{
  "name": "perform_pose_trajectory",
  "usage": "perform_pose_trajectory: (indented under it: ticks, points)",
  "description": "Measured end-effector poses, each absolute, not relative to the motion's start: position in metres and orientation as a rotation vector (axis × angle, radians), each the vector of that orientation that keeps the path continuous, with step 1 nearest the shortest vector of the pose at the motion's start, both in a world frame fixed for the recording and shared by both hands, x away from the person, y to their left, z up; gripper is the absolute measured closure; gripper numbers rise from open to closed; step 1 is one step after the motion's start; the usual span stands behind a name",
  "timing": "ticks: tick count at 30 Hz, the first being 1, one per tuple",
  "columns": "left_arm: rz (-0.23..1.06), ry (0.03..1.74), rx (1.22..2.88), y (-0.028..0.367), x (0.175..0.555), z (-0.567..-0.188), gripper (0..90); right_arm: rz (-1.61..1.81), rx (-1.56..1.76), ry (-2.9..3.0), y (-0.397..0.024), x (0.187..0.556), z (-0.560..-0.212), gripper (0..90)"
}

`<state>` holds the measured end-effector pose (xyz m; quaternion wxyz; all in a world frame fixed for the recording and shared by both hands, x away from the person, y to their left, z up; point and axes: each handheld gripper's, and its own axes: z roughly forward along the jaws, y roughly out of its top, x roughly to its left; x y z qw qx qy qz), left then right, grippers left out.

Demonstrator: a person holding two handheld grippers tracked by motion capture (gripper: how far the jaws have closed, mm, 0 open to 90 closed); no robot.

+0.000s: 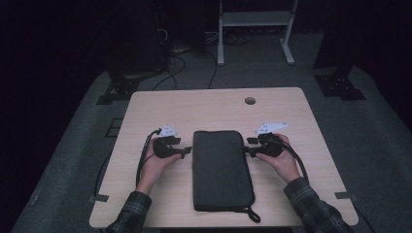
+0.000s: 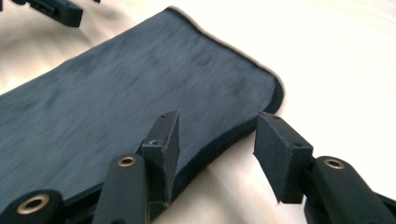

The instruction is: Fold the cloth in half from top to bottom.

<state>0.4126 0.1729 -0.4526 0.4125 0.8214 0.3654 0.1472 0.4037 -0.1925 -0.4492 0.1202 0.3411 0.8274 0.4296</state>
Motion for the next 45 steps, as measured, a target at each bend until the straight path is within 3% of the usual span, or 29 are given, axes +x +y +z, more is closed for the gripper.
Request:
perform_pose_trajectory:
  ticks: [14, 25, 29, 35, 38, 45]
  points:
    - [0.355, 0.922, 2.094, 0.144, 0.462, -0.458, 35.6, 1.222, 1.102, 2.374, -0.182, 0.46, -0.458, 50.2]
    - [0.367, 0.949, 2.142, 0.145, 0.471, -0.475, 43.5, 1.203, 1.104, 2.441, -0.168, 0.473, -0.48, 48.3]
    - [0.329, 0.907, 2.15, 0.143, 0.47, -0.474, 60.9, 1.236, 1.064, 2.439, -0.167, 0.471, -0.483, 58.3]
    - [0.22, 0.905, 2.124, 0.146, 0.473, -0.475, 80.0, 1.25, 1.079, 2.443, -0.169, 0.472, -0.483, 73.0]
    - [0.206, 0.909, 2.142, 0.145, 0.474, -0.473, 83.0, 1.261, 1.097, 2.452, -0.169, 0.472, -0.483, 80.0]
    - [0.221, 0.903, 2.113, 0.146, 0.475, -0.462, 84.0, 1.196, 1.121, 2.424, -0.167, 0.473, -0.47, 83.2]
